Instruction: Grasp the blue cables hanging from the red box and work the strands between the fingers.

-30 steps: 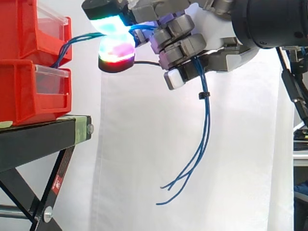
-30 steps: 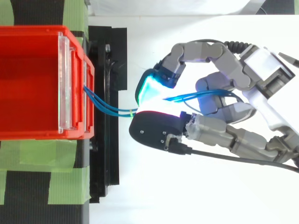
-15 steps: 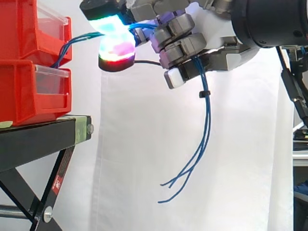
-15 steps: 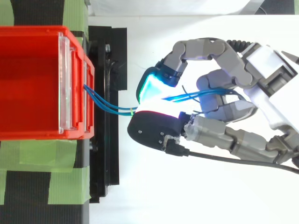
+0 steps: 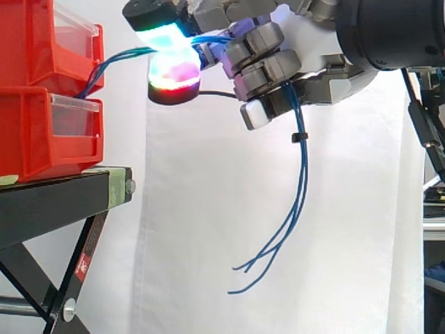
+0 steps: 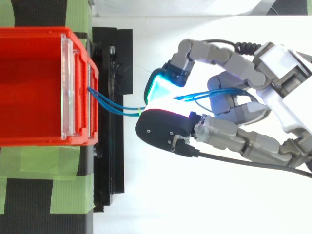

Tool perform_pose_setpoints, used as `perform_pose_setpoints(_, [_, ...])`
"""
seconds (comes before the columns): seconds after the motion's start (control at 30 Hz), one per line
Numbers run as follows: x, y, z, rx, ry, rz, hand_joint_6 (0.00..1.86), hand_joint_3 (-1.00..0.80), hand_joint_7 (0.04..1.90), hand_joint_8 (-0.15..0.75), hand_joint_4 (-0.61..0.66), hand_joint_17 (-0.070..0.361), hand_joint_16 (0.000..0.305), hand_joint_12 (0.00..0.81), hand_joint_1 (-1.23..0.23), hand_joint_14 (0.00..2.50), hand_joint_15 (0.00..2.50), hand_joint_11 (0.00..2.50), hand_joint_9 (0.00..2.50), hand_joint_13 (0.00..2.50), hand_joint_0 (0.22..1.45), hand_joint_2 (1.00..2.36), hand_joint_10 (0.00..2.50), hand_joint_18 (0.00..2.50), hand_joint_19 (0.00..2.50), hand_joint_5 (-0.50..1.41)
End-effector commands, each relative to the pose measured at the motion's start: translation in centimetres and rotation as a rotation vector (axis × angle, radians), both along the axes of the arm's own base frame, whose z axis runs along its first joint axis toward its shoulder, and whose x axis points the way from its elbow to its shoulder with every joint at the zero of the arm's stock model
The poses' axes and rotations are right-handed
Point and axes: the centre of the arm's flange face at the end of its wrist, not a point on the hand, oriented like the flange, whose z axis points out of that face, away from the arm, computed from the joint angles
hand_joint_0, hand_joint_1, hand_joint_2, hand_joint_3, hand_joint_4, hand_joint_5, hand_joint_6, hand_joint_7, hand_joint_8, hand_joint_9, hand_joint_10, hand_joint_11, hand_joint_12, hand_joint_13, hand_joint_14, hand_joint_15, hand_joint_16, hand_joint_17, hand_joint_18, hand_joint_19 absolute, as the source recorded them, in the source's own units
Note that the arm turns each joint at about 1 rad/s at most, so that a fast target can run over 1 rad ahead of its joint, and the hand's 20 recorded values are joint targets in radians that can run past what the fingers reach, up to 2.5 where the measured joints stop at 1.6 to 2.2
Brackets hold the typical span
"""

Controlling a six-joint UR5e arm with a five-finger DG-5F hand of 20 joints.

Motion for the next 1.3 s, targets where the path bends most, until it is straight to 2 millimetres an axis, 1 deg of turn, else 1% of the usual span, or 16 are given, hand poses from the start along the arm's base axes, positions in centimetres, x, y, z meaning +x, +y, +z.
perform_pose_setpoints(0.0, [-0.01, -0.01, 0.02, 0.001, 0.0, -0.002, 1.21, 0.06, 1.2, 0.439, 0.04, 0.125, 0.056, 0.486, -0.74, 2.5, 1.59, 2.5, 1.05, 1.47, 0.7, 1.76, 2.5, 1.79, 0.83, 0.18])
perform_pose_setpoints(0.13, [-0.03, -0.04, 0.01, 0.002, 0.0, -0.005, 1.06, -0.03, 1.2, 0.439, 0.05, 0.125, 0.056, 0.486, -0.7, 2.5, 1.59, 2.5, 1.05, 1.47, 0.64, 1.65, 2.5, 1.79, 0.83, 0.25])
perform_pose_setpoints(0.17, [-0.04, -0.05, 0.0, 0.002, 0.001, -0.006, 0.73, -0.02, 1.34, 0.439, 0.04, 0.125, 0.056, 0.486, -0.67, 2.5, 1.59, 2.5, 1.05, 1.47, 0.67, 1.63, 2.5, 1.79, 0.83, 0.37])
perform_pose_setpoints(0.2, [-0.06, -0.07, -0.01, 0.003, 0.001, -0.009, 0.26, 0.08, 1.48, 0.439, 0.08, 0.125, 0.056, 0.486, -0.61, 2.5, 1.59, 2.5, 1.05, 1.47, 0.81, 1.45, 2.5, 1.79, 0.83, 0.48])
perform_pose_setpoints(0.23, [-0.06, -0.07, -0.01, 0.003, 0.001, -0.009, 0.0, 0.18, 1.56, 0.439, 0.08, 0.125, 0.056, 0.486, -0.58, 2.5, 1.59, 2.5, 1.05, 1.47, 0.91, 1.25, 2.5, 1.79, 0.83, 0.57])
perform_pose_setpoints(0.3, [-0.09, -0.1, -0.02, 0.005, 0.002, -0.013, 0.02, 0.28, 1.34, 0.439, 0.19, 0.125, 0.056, 0.486, -0.58, 2.5, 1.59, 2.5, 1.05, 1.47, 1.08, 1.0, 2.5, 1.79, 0.83, 0.58])
perform_pose_setpoints(0.63, [-0.14, -0.15, -0.05, 0.007, 0.003, -0.021, 0.02, 0.34, 1.04, 0.439, 0.24, 0.125, 0.056, 0.486, -0.66, 2.5, 1.59, 2.5, 1.05, 1.47, 1.29, 1.01, 2.5, 1.79, 0.83, 0.66])
perform_pose_setpoints(0.77, [-0.12, -0.26, -0.03, 0.01, -0.001, -0.026, 0.02, 0.45, 1.43, 0.439, 0.09, 0.125, 0.056, 0.486, -0.72, 2.5, 1.59, 2.5, 1.05, 1.47, 1.19, 1.01, 2.5, 1.79, 0.83, 0.65])
perform_pose_setpoints(0.8, [-0.1, -0.16, 0.0, 0.014, -0.006, -0.026, 0.01, 0.4, 1.5, 0.439, 0.09, 0.125, 0.056, 0.486, -0.73, 2.5, 1.59, 2.5, 1.05, 1.47, 1.12, 1.12, 2.5, 1.79, 0.83, 0.63])
perform_pose_setpoints(0.83, [-0.05, -0.24, 0.04, 0.015, -0.009, -0.028, 0.12, 0.31, 1.54, 0.439, 0.09, 0.125, 0.056, 0.486, -0.74, 2.5, 1.59, 2.5, 1.05, 1.47, 1.04, 1.27, 2.5, 1.79, 0.83, 0.56])
perform_pose_setpoints(0.87, [-0.02, -0.22, 0.07, 0.016, -0.012, -0.028, 0.46, 0.16, 1.43, 0.439, 0.07, 0.125, 0.056, 0.486, -0.73, 2.5, 1.59, 2.5, 1.05, 1.47, 0.85, 1.59, 2.5, 1.79, 0.83, 0.43])
perform_pose_setpoints(0.9, [0.06, -0.18, 0.14, 0.017, -0.018, -0.029, 0.78, 0.12, 1.31, 0.439, 0.06, 0.125, 0.056, 0.486, -0.72, 2.5, 1.59, 2.5, 1.05, 1.47, 0.81, 1.66, 2.5, 1.79, 0.83, 0.31])
perform_pose_setpoints(1.0, [0.14, -0.16, 0.23, 0.015, -0.02, -0.035, 1.17, 0.09, 1.26, 0.439, 0.07, 0.125, 0.056, 0.486, -0.74, 2.5, 1.59, 2.5, 1.05, 1.47, 0.77, 1.73, 2.5, 1.79, 0.83, 0.13])
perform_pose_setpoints(1.1, [0.15, -0.17, 0.25, 0.013, -0.019, -0.04, 1.3, 0.1, 1.24, 0.439, 0.07, 0.125, 0.056, 0.486, -0.77, 2.5, 1.59, 2.5, 1.05, 1.47, 0.78, 1.66, 2.5, 1.79, 0.83, 0.09])
perform_pose_setpoints(1.23, [0.14, -0.19, 0.26, 0.014, -0.02, -0.045, 1.34, 0.25, 1.21, 0.439, 0.01, 0.125, 0.056, 0.486, -0.79, 2.5, 1.59, 2.5, 1.05, 1.47, 1.02, 1.25, 2.5, 1.79, 0.83, 0.1])
perform_pose_setpoints(1.27, [0.11, -0.21, 0.19, 0.014, -0.018, -0.045, 1.3, 0.34, 1.28, 0.439, 0.0, 0.125, 0.056, 0.486, -0.71, 2.5, 1.59, 2.5, 1.05, 1.47, 1.23, 1.0, 2.5, 1.79, 0.83, 0.16])
